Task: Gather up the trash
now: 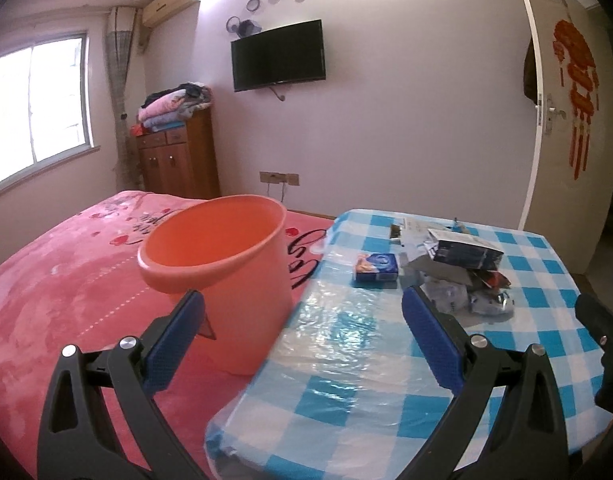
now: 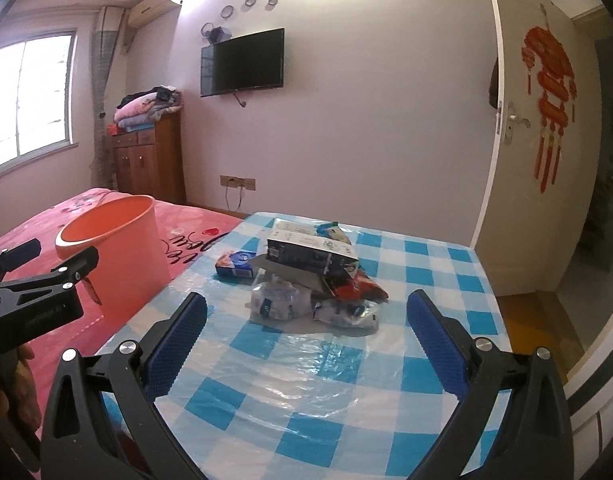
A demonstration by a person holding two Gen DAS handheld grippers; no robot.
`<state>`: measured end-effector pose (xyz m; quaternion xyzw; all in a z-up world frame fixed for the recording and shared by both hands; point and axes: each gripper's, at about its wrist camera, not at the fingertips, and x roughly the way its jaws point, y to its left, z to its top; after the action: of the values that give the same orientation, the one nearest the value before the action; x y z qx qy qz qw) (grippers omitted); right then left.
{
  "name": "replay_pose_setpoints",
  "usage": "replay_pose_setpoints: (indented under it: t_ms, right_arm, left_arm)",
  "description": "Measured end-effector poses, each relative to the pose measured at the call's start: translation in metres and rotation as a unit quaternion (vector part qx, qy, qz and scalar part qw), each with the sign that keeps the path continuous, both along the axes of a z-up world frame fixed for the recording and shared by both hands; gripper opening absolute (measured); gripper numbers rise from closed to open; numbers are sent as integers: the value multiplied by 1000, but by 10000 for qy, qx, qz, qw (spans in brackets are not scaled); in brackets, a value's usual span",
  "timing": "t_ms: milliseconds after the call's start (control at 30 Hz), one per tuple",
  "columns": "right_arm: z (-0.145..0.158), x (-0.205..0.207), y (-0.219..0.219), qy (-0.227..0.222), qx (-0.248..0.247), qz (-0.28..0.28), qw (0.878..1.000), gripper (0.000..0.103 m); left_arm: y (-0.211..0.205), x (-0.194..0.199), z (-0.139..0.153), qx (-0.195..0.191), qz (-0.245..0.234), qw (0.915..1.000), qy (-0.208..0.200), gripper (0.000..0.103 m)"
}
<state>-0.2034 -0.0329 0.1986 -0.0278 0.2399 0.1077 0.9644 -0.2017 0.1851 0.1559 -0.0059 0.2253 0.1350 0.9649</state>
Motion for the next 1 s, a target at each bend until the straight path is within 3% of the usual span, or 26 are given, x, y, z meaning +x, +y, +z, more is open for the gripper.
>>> replay_pose_setpoints:
  t_ms: [600,800,1000]
  right_arm:
    - [-20,11,-10,301,15,21,9995,99]
    - [-44,29,-31,727,274,-1,9970,99]
    - [-68,51,-54,1076,547,-56,9927,99]
  left_arm:
    - [-15,12,-21,93,-205,9996,162,99]
    - [-32,25,-38,263,-600,9975,265,99]
    - [-51,52,-56,179,-1194,9908,616,99]
